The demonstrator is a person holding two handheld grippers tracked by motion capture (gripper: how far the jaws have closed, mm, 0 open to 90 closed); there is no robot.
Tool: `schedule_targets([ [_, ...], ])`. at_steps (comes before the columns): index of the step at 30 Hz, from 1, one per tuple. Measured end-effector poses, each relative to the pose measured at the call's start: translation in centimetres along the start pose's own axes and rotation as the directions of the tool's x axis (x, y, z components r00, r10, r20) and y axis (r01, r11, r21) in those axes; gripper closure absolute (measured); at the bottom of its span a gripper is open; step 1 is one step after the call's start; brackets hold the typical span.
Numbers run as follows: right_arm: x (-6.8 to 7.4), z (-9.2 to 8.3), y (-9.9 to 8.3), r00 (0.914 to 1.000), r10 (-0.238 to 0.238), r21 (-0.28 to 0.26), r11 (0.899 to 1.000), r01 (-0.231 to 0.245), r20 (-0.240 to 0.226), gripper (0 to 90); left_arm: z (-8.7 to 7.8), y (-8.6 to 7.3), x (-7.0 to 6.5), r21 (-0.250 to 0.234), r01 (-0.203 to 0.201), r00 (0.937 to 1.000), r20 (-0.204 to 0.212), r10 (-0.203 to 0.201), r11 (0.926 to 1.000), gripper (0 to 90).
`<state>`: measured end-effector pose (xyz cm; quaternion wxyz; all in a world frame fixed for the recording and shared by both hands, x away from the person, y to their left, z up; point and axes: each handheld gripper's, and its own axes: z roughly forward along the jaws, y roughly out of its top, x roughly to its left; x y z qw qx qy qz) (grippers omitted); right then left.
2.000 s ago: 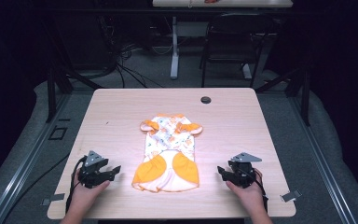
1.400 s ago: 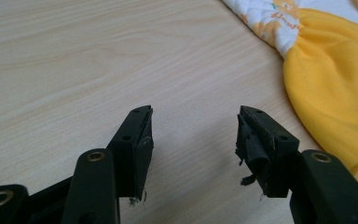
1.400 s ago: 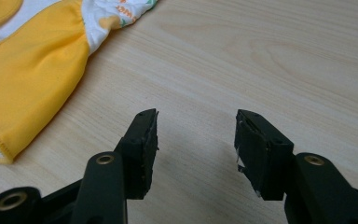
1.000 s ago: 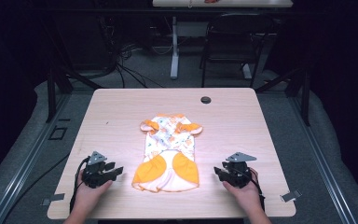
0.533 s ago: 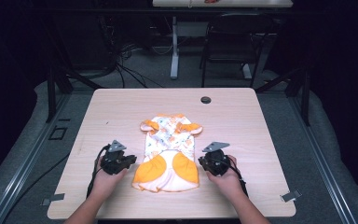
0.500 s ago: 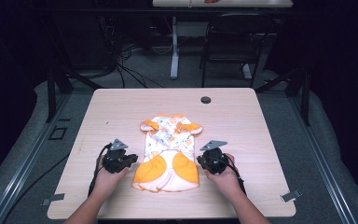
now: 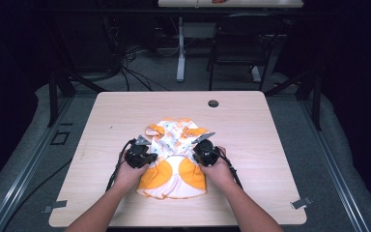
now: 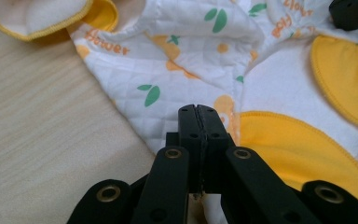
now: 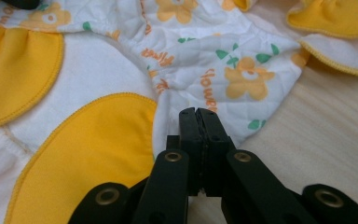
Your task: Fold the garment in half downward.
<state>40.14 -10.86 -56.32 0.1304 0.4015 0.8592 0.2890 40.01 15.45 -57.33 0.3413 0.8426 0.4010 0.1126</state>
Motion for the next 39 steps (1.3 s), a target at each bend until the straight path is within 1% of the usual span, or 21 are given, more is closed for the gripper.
schedule_targets([
  [1,-0.1,0.1,-0.1,1.0000,-0.002,0.002,1.000,0.002,-0.002,89.6,0.0,0.0,0.0,-0.003,-0.010,0.9999,-0.002,0.010,0.9999,90.0],
  [3,-0.1,0.2,-0.2,1.0000,-0.001,0.000,1.000,0.001,-0.006,89.6,0.0,0.0,-0.1,-0.001,-0.008,1.0000,-0.001,0.008,1.0000,90.0],
  [5,-0.1,0.1,-0.3,0.9998,-0.022,0.003,1.000,0.022,0.000,89.6,-0.1,-0.1,-0.1,0.005,-0.006,1.0000,0.001,0.006,1.0000,90.0],
  [7,0.0,0.1,-0.3,0.9996,-0.026,0.003,1.000,0.026,-0.003,89.6,-0.2,-0.1,-0.2,0.013,-0.015,0.9999,0.000,0.015,0.9998,90.0],
  [9,0.3,-0.1,-0.6,0.9991,-0.040,0.000,0.999,0.040,-0.012,89.6,-0.5,-0.3,-0.5,0.026,-0.026,0.9995,0.015,0.026,0.9993,90.0],
  [11,0.4,-0.1,-0.7,0.9991,-0.039,-0.003,0.999,0.039,-0.015,89.6,-0.5,-0.5,-0.6,0.021,-0.031,0.9994,0.014,0.031,0.9993,90.0],
  [13,0.5,-0.4,-1.0,0.9980,-0.057,0.009,0.998,0.058,-0.029,89.6,-0.8,-0.7,-0.8,0.029,-0.043,0.9988,0.027,0.042,0.9987,90.0],
  [15,0.7,-0.7,-1.2,0.9974,-0.059,0.014,0.998,0.060,-0.040,89.6,-1.2,-1.2,-1.0,0.029,-0.053,0.9979,0.039,0.052,0.9982,90.0],
  [16,0.8,-0.8,-1.4,0.9966,-0.070,0.016,0.997,0.071,-0.043,89.6,-1.3,-1.3,-1.2,0.031,-0.051,0.9978,0.044,0.049,0.9982,90.0],
  [18,1.0,-0.9,-1.6,0.9965,-0.070,0.008,0.997,0.070,-0.047,89.6,-1.4,-1.5,-1.2,0.033,-0.057,0.9973,0.047,0.055,0.9978,90.0],
  [19,1.3,-1.2,-1.8,0.9944,-0.088,0.025,0.996,0.089,-0.058,89.5,-1.6,-1.7,-1.4,0.032,-0.053,0.9970,0.058,0.051,0.9981,90.0],
  [22,1.7,-1.5,-2.1,0.9933,-0.100,0.026,0.995,0.101,-0.059,89.1,-1.8,-2.1,-1.6,0.026,-0.047,0.9967,0.067,0.045,0.9986,90.0],
  [25,2.2,-1.9,-2.7,0.9890,-0.130,0.031,0.991,0.132,-0.071,89.0,-2.2,-2.7,-1.9,0.020,-0.054,0.9952,0.083,0.053,0.9983,90.0],
  [30,2.7,-2.2,-3.0,0.9862,-0.149,0.040,0.988,0.152,-0.073,88.9,-2.5,-3.0,-2.3,0.028,-0.058,0.9937,0.097,0.055,0.9979,90.0],
  [32,2.8,-2.3,-3.0,0.9847,-0.156,0.049,0.986,0.160,-0.076,88.5,-2.6,-2.9,-2.5,0.037,-0.052,0.9936,0.103,0.048,0.9980,89.4],
  [33,2.8,-2.3,-3.0,0.9862,-0.144,0.051,0.988,0.149,-0.081,88.1,-2.6,-2.9,-2.5,0.037,-0.052,0.9936,0.103,0.048,0.9980,89.2],
  [34,2.7,-2.4,-2.9,0.9867,-0.136,0.057,0.988,0.141,-0.090,87.9,-2.6,-2.6,-2.3,0.032,-0.035,0.9937,0.108,0.031,0.9989,89.1],
  [35,2.7,-2.4,-2.9,0.9867,-0.136,0.057,0.988,0.141,-0.090,87.9,-2.6,-2.6,-2.3,0.032,-0.035,0.9937,0.108,0.031,0.9989,89.1],
  [36,2.5,-2.6,-2.6,0.9872,-0.127,0.058,0.989,0.133,-0.096,87.7,-2.8,-2.1,-2.0,0.024,-0.025,0.9945,0.102,0.023,0.9994,89.2],
  [37,2.4,-2.7,-2.3,0.9876,-0.122,0.049,0.991,0.127,-0.098,87.7,-2.9,-1.7,-1.9,0.026,-0.039,0.9945,0.098,0.036,0.9989,89.1],
  [39,2.0,-3.1,-1.6,0.9884,-0.120,0.033,0.992,0.123,-0.093,87.5,-3.0,-1.3,-1.8,0.022,-0.039,0.9946,0.097,0.037,0.9990,88.7],
])
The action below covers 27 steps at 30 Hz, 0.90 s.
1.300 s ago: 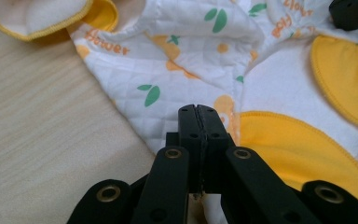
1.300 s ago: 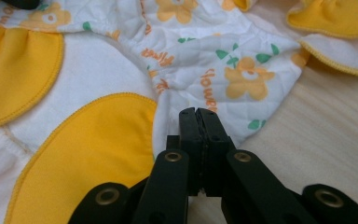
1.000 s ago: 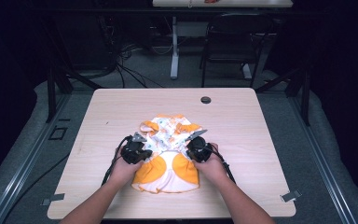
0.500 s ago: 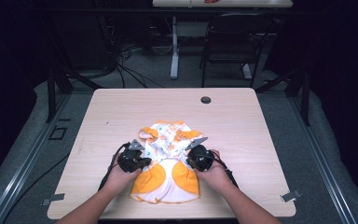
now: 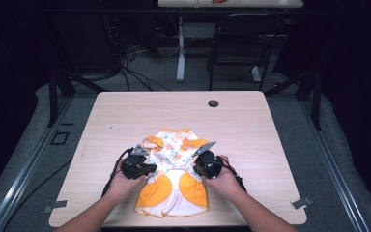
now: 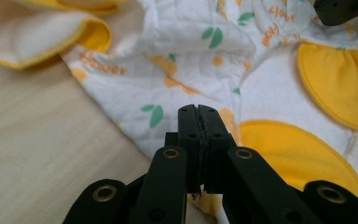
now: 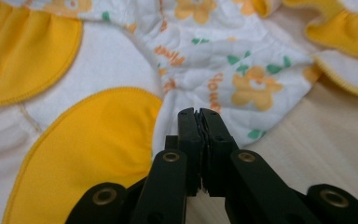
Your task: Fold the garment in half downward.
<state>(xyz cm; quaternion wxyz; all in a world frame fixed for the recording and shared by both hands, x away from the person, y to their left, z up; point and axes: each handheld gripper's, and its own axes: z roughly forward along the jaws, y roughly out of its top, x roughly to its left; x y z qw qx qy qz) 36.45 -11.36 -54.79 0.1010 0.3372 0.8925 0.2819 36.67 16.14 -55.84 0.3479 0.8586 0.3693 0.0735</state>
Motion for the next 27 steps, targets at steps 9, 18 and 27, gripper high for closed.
schedule_targets([
  [9,-2.5,-0.3,3.8,0.9993,0.032,-0.043,0.999,-0.031,0.017,81.1,-0.3,4.2,2.1,-0.042,0.004,0.9994,-0.035,-0.005,0.9991,80.1],
  [18,-4.1,1.1,6.2,0.9995,0.021,-0.041,0.999,-0.020,0.021,74.5,0.6,7.1,3.9,-0.048,-0.005,0.9980,-0.063,0.002,0.9988,70.2],
  [27,-5.5,2.6,7.1,0.9960,0.052,-0.046,0.998,-0.048,0.073,75.5,2.1,7.5,5.8,-0.043,0.031,0.9966,-0.075,-0.034,0.9986,67.2],
])
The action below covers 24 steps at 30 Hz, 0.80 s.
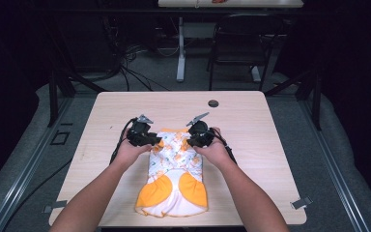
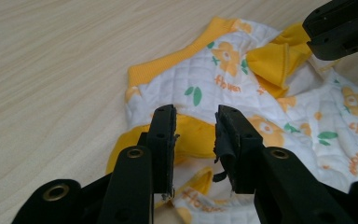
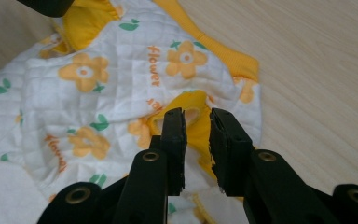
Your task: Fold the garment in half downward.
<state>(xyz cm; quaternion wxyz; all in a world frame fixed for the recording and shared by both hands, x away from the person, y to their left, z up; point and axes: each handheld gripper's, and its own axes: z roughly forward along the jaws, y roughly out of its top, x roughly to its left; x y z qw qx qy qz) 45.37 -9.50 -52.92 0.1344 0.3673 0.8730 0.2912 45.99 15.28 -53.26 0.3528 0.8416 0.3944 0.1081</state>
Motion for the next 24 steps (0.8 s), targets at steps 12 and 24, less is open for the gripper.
schedule_targets([
  [12,-1.5,0.8,0.6,0.9968,0.077,-0.019,0.997,-0.076,0.020,74.2,1.5,-0.2,1.9,-0.009,0.057,0.9978,-0.035,-0.057,0.9983,62.4],
  [24,-2.3,2.6,0.0,0.9919,0.090,0.010,0.996,-0.091,0.089,67.6,2.8,-0.6,2.2,0.007,0.078,0.9946,-0.069,-0.077,0.9969,58.4],
])
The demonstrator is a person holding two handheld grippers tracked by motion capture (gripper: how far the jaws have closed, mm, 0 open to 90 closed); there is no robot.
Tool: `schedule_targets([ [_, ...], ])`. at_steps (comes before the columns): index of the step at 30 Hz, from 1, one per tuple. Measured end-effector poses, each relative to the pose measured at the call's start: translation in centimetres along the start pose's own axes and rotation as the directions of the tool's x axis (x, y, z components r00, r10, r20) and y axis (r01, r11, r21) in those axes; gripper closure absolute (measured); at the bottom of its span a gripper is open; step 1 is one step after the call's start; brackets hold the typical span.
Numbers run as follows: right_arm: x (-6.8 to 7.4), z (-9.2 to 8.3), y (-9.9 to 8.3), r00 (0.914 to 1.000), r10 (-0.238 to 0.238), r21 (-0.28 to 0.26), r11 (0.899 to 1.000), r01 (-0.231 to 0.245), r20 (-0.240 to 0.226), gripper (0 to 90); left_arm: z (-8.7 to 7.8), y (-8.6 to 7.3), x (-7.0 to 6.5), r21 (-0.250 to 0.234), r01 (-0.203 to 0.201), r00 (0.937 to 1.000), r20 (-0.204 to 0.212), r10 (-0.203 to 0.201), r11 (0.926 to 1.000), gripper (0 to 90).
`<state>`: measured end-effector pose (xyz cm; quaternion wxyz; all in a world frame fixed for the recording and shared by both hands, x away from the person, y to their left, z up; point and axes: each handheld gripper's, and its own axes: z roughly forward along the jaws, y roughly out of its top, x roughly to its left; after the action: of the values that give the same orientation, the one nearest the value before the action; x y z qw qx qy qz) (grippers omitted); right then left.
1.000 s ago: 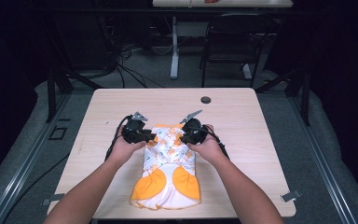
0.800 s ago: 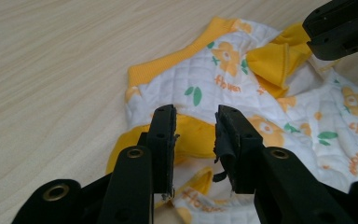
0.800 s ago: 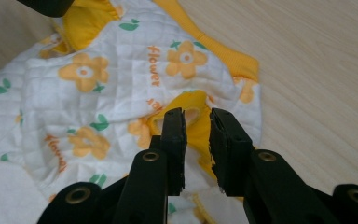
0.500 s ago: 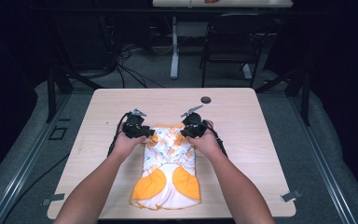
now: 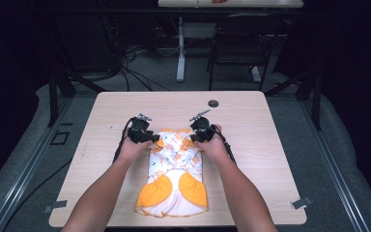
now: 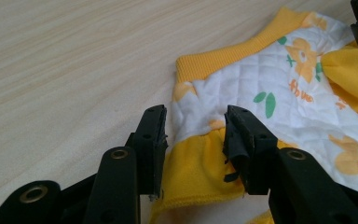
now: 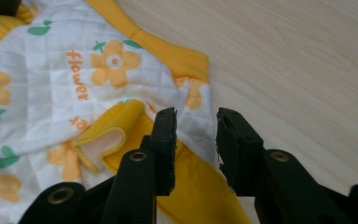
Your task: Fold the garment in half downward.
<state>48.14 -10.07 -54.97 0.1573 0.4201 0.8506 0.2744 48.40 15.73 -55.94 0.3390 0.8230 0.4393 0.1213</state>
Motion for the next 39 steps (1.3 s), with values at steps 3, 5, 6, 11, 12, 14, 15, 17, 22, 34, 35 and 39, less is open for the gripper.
schedule_targets([
  [3,0.0,0.5,-0.1,1.0000,0.004,0.008,1.000,-0.004,0.002,67.0,0.4,-0.2,0.0,0.022,0.000,1.0000,0.004,0.000,0.9998,58.2],
  [5,0.0,0.7,-0.2,1.0000,-0.005,0.016,1.000,0.005,0.000,67.0,0.6,-0.4,0.0,0.045,-0.013,0.9999,0.003,0.013,0.9989,58.2],
  [6,0.0,0.9,-0.4,0.9999,0.010,0.005,1.000,-0.010,-0.005,67.2,0.7,-0.5,-0.1,0.052,-0.016,0.9999,0.004,0.016,0.9985,58.4],
  [11,0.1,0.9,-0.8,0.9995,-0.014,0.036,0.999,0.015,-0.027,69.5,0.5,-1.2,-0.6,0.034,-0.024,0.9997,0.012,0.024,0.9991,60.3],
  [12,0.3,0.9,-0.8,0.9996,-0.009,0.028,1.000,0.009,-0.026,69.5,0.4,-1.3,-0.6,0.040,-0.034,0.9994,0.013,0.033,0.9986,60.5],
  [14,0.5,0.8,-1.0,0.9994,-0.018,0.034,0.999,0.019,-0.029,69.6,0.3,-1.4,-0.7,0.042,-0.040,0.9991,0.016,0.039,0.9984,60.8],
  [15,0.6,0.6,-1.0,0.9988,-0.035,0.055,0.998,0.037,-0.034,69.6,0.0,-1.7,-1.0,0.049,-0.053,0.9985,0.014,0.052,0.9974,61.1],
  [17,0.9,0.3,-1.2,0.9981,-0.043,0.065,0.997,0.046,-0.044,69.4,-0.3,-1.9,-1.2,0.061,-0.058,0.9980,0.031,0.056,0.9964,61.4],
  [22,1.0,-0.5,-0.9,0.9971,-0.043,0.078,0.996,0.047,-0.062,66.9,-0.8,-1.5,-1.2,0.056,-0.044,0.9980,0.048,0.042,0.9975,62.3],
  [34,0.4,0.3,-0.3,0.9980,-0.002,0.019,1.000,0.003,-0.063,66.3,0.1,-0.1,-1.0,0.036,-0.017,0.9998,0.012,0.016,0.9992,59.3],
  [35,0.5,0.5,-0.4,0.9984,-0.007,0.031,0.999,0.008,-0.056,66.1,0.2,-0.2,-1.0,0.047,-0.022,0.9996,0.018,0.021,0.9987,59.2],
  [39,0.5,0.7,-0.5,0.9985,-0.017,0.038,0.999,0.019,-0.051,64.1,0.6,-0.3,-1.1,0.057,-0.026,0.9996,0.013,0.026,0.9980,58.6],
])
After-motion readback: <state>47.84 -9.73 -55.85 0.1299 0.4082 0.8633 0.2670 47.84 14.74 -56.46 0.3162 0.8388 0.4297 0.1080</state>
